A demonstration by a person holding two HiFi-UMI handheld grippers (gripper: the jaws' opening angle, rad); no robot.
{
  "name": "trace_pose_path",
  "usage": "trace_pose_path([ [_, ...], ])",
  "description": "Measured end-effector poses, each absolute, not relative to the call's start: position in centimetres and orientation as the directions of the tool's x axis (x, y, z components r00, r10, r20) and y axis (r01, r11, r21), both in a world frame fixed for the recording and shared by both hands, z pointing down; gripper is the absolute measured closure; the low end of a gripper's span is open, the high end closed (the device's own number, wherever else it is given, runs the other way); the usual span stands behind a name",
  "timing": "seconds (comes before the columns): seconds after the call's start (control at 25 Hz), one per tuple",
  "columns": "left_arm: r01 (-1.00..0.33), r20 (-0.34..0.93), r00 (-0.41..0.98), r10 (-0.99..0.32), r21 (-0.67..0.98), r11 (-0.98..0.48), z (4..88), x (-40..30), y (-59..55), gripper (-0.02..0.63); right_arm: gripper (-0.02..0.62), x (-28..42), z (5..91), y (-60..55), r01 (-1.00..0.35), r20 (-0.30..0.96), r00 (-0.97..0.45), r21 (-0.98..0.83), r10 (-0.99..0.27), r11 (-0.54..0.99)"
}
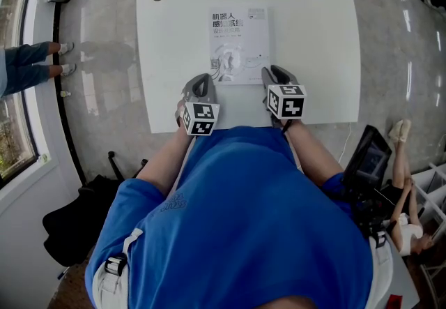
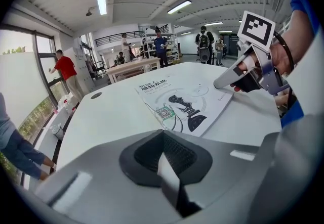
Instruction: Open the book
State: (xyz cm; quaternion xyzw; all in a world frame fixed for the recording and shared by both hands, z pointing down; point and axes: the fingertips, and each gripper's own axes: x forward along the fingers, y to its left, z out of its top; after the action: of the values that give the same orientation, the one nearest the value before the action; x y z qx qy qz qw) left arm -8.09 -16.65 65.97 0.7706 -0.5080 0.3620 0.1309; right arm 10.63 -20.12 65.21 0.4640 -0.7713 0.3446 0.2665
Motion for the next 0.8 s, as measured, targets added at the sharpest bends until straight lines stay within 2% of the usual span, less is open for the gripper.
trace_pose_path([
  [0.32, -0.875, 0.698, 0.218, -0.682, -0.171, -0.454, 66.4, -8.2, -17.0, 0.600, 0.503, 10.4, 65.7, -20.7, -0.878, 0.718, -0.479, -0.393, -0.505, 0.274],
  [0.8, -0.869, 0.695, 0.215, -0.687, -0.185, -0.459, 67.5, -8.2, -17.2, 0.600, 0.504, 10.4, 64.6, -20.0, -0.855, 0.655, -0.516, -0.440, -0.552, 0.277],
])
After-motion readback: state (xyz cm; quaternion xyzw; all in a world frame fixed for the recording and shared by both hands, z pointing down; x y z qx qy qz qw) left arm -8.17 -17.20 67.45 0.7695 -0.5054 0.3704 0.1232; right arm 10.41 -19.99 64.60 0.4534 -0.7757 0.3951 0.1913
